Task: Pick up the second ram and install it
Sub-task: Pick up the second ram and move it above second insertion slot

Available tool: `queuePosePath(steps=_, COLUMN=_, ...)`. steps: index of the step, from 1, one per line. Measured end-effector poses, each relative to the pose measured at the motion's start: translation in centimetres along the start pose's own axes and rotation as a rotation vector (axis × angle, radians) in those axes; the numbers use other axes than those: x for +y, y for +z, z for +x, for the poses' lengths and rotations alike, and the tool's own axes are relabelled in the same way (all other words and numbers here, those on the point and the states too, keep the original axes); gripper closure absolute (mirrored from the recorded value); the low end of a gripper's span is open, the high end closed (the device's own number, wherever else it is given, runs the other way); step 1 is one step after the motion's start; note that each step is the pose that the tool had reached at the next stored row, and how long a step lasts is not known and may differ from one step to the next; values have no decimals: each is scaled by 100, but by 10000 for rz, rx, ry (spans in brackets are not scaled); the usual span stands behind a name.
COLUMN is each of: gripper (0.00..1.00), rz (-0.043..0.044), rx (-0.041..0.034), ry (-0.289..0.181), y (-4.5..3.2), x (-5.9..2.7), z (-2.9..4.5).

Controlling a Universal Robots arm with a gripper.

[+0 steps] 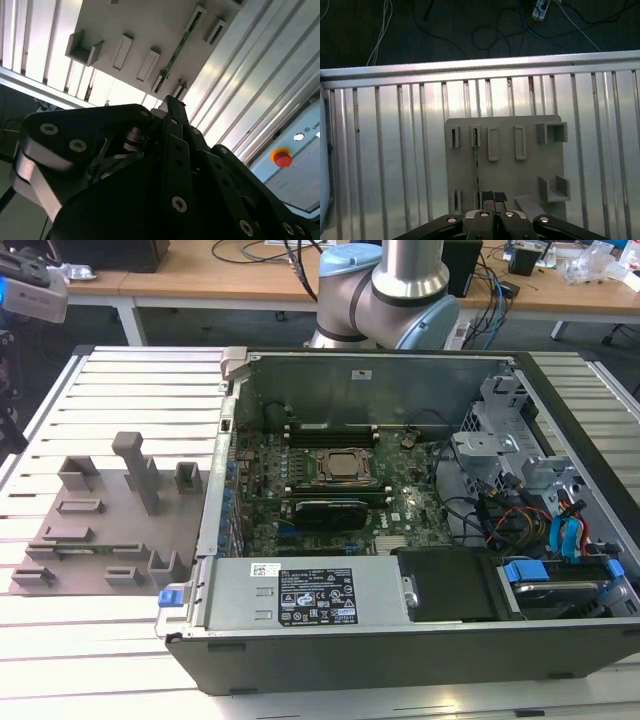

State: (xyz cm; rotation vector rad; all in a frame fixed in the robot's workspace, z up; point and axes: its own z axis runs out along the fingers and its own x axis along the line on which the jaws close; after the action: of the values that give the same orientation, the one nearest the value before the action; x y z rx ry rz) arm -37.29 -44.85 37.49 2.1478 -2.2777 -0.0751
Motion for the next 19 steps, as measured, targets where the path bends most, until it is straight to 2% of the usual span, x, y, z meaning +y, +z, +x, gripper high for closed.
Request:
queuePosePath(steps=7, gripper=90, rz=-21, rx=36, ry=-848, y=0, x=0, z=0)
queuePosePath(steps=13, gripper=89, rz=-23, rx=36, ry=-934, y=0, x=0, z=0)
queuePosePath(steps=15, gripper=64, rz=-24, rx=34, ry=-934, y=0, x=0, z=0)
queuePosePath(steps=19, gripper=64, rz=-23, rx=32, ry=-931, y=18, x=-1, z=0)
